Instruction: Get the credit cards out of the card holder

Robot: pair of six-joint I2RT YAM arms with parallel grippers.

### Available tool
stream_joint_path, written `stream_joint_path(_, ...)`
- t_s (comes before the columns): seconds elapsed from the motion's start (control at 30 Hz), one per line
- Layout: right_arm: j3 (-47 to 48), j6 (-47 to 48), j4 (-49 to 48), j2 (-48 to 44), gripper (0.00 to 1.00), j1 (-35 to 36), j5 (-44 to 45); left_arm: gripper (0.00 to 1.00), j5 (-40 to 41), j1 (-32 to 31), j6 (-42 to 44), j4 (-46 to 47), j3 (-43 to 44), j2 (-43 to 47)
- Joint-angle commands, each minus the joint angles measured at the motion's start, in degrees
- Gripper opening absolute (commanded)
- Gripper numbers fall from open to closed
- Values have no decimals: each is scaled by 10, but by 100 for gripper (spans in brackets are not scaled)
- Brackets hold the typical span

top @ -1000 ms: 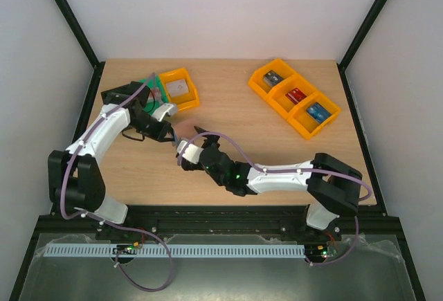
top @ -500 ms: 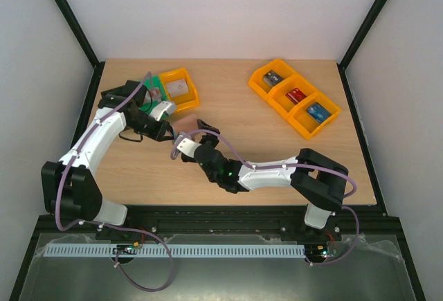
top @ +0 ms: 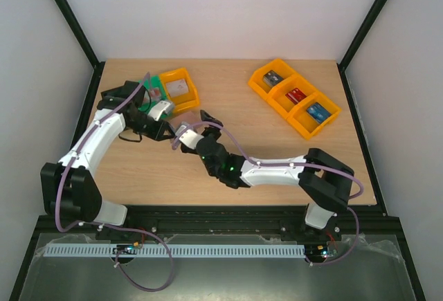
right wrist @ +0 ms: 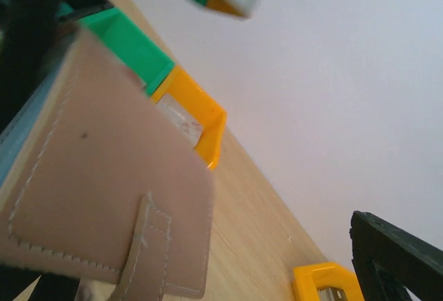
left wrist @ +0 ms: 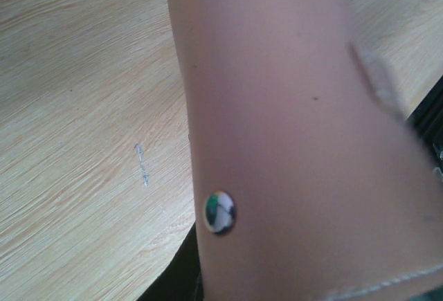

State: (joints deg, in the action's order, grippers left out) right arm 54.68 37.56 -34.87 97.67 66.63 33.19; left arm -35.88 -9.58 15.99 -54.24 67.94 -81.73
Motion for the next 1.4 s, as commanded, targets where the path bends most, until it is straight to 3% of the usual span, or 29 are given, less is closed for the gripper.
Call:
stream_joint_path(0.0,5,-49,4,-57,98,-19,-10,2,6,-5,1,-9,-11,10)
stream_joint_path(0.23,2,-82,52,-61,97,-52,-105,2,-43,-19,37,-26,-9,34)
stream_joint_path(0.5,39,-85,187,-86,91,-81,-248,2,-23,-40,75,-35,-19,47)
stream_joint_path(0.57,37,-91,196,-98,80,-84,-269,2,-6,-43,84,-36,-23,45)
stream_joint_path(0.63,32,-100,196,-107,59,-84,-280,2,5,-44,85,-37,-22,42)
stream_joint_path(0.77,30,-114,199,-126,39,-84,-302,2,2,-50,96,-45,-18,33)
stream_joint_path(0.87,41,-126,219,-131,18,-85,-313,2,-13,-51,107,-50,-10,31)
stream_joint_path(0.93,51,-146,244,-134,2,-89,-322,20,-17,-49,108,-49,-1,29)
stream_joint_path(1.03,58,-198,280,-148,2,-109,-373,50,-14,-43,97,-42,11,32)
stream_joint_path(1.3,102,-404,352,-149,2,-190,-558,95,-10,-4,77,28,11,58)
stream_joint_path(1.37,113,-443,358,-142,1,-201,-589,99,-32,-1,77,41,12,64)
